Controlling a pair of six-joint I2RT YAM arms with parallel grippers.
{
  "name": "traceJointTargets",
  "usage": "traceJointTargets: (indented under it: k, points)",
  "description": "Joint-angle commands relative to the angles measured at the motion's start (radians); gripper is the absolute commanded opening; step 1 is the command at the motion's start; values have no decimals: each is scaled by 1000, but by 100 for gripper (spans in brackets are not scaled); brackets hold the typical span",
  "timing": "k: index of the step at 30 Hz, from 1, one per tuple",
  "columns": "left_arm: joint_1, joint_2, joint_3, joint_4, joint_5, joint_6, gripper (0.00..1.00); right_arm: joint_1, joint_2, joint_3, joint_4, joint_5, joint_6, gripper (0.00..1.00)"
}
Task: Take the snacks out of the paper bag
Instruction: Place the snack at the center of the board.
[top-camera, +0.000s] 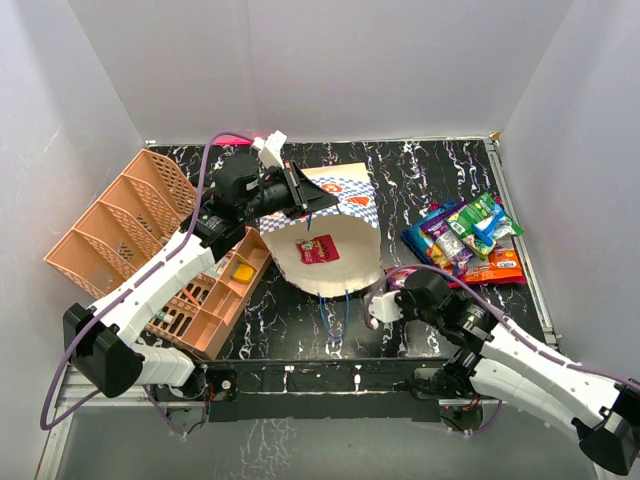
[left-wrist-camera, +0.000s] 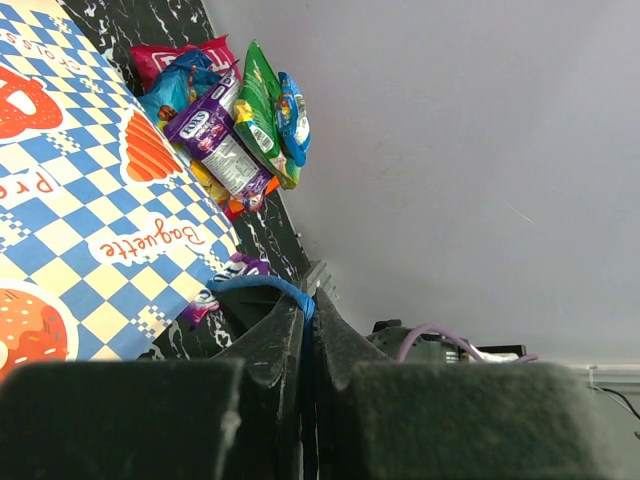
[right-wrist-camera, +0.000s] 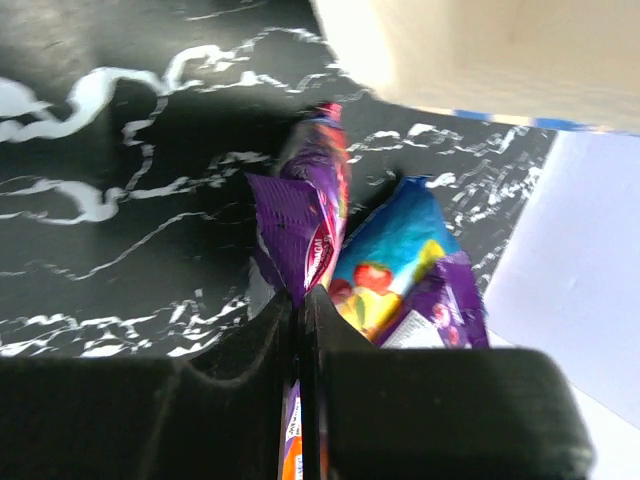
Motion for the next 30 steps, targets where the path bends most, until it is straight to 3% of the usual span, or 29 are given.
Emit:
traceJointTargets:
  k: [1, 14, 15, 18, 24, 30]
  points:
    - [10, -48, 0, 22, 17, 10, 0, -5, -61, -51, -90, -50, -72, 8]
    - [10, -29, -5, 13, 4, -10, 0, -5, -245, -94, -188, -182, -107, 12]
    - [10, -28, -2, 6, -3, -8, 0, -5, -252, -88, -193, -188, -105, 16]
    - [10, -23, 5, -9, -17, -7, 0, -5, -263, -58, -215, -210, -101, 50]
    - [10, -10, 20, -20, -19, -8, 0, -5, -246, 62, -292, -305, -55, 58]
    - [10, -14, 22, -19, -17, -6, 0, -4, -154, 198, -300, -529, 28, 63]
